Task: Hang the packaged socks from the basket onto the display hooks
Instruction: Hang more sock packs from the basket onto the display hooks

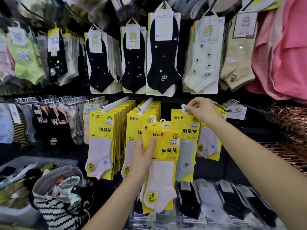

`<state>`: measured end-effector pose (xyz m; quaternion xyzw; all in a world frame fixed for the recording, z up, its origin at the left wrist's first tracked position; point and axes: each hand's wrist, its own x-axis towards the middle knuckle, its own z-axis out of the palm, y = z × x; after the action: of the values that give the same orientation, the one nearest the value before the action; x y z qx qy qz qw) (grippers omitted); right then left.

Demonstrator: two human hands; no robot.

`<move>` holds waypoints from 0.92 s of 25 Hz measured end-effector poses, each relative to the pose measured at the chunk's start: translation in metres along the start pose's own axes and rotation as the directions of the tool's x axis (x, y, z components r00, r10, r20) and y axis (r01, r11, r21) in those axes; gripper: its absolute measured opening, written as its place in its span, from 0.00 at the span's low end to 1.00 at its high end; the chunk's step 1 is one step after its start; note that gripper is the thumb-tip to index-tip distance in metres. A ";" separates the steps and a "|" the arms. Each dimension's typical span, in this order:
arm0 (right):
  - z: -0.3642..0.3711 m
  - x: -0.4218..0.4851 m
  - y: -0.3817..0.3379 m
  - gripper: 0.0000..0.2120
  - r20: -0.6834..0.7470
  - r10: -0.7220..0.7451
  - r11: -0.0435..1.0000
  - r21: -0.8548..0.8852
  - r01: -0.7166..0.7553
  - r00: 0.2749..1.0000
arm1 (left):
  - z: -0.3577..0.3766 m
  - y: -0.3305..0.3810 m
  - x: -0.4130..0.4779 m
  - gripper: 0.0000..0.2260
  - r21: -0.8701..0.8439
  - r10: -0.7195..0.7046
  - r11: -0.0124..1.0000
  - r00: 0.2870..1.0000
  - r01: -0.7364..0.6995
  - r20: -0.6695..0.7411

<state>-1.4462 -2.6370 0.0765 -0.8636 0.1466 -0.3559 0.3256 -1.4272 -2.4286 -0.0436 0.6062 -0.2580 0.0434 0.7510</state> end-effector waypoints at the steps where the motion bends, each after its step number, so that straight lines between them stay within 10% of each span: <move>1: -0.001 -0.004 -0.001 0.06 -0.060 -0.030 0.999 0.009 0.031 0.998 | 0.003 0.000 0.002 0.05 0.005 0.003 1.000 1.000 -0.003 -0.005; 7: 0.002 -0.056 -0.010 0.06 -0.013 -0.286 0.955 0.075 0.286 0.958 | 0.020 0.001 0.006 0.03 -0.009 0.032 0.999 0.999 -0.032 0.010; 14: -0.018 -0.066 -0.004 0.07 0.205 -0.283 0.958 0.093 0.270 0.937 | 0.040 -0.001 0.004 0.03 -0.036 0.026 0.999 0.999 -0.025 0.037; 23: -0.012 -0.060 0.007 0.08 0.118 -0.243 0.970 -0.004 0.245 0.963 | 0.050 -0.005 0.004 0.07 -0.190 -0.093 0.976 0.994 0.103 0.062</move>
<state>-1.4971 -2.6185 0.0466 -0.8974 0.0232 -0.3408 0.2794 -1.4385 -2.4773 -0.0396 0.5436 -0.2505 -0.0348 0.8003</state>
